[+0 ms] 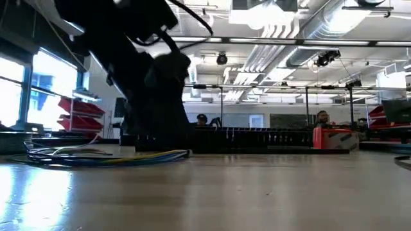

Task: Ziptie cables
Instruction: Wrap the cables using a black zip tie

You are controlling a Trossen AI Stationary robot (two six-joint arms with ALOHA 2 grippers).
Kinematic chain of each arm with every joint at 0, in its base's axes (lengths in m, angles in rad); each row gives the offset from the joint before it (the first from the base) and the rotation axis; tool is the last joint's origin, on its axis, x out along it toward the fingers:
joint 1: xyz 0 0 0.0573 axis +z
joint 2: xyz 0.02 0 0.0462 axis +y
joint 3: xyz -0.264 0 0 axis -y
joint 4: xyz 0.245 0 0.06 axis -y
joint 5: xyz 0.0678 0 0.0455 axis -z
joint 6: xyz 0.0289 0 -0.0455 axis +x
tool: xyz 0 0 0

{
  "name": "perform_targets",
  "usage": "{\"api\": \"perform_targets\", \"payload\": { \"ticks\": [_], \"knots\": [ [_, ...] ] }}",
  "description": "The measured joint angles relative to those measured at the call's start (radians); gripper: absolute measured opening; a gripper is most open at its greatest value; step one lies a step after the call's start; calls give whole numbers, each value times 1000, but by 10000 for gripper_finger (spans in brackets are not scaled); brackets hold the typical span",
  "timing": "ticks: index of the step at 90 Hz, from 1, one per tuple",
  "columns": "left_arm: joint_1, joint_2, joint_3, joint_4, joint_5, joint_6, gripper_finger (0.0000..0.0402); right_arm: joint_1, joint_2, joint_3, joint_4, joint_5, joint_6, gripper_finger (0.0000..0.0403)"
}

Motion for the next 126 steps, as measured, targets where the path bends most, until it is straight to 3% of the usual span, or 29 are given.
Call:
{"api": "perform_targets", "payload": {
  "ticks": [22, 32, 38, 47, 71, 81, 94, 101, 109, 115, 126],
  "knots": [
    [9, 137, 231, -271, -14, 76, 84, 15, 1, 0, -21, 23, 0, 219],
    [10, 156, 306, -279, 10, 128, 23, 21, 0, 0, -29, 28, 0, 219],
    [10, 159, 356, -250, 27, 155, 8, 40, -9, 0, -36, 40, 0, 219],
    [17, 150, 408, -148, 49, 191, 14, 85, -42, 0, -41, 88, 1, 219],
    [64, 278, 502, 389, 154, 279, 4, 207, -103, 1, -42, 259, 3, 219],
    [80, 357, 600, 362, 189, 347, 30, 226, -105, 1, -41, 279, 3, 219],
    [90, 389, 714, 244, 268, 411, 102, 226, -106, 1, -54, 265, 25, 219],
    [93, 362, 743, 134, 298, 434, 143, 225, -106, 1, -66, 234, 30, 219],
    [82, 313, 746, 7, 276, 457, 176, 207, -106, 1, -106, 123, 77, 219],
    [56, 258, 746, -84, 209, 470, 189, 177, -104, 1, -154, -31, 119, 219],
    [-55, 150, 749, -255, 48, 465, 193, 92, -36, 1, -211, -439, 137, 219]
  ]
}}
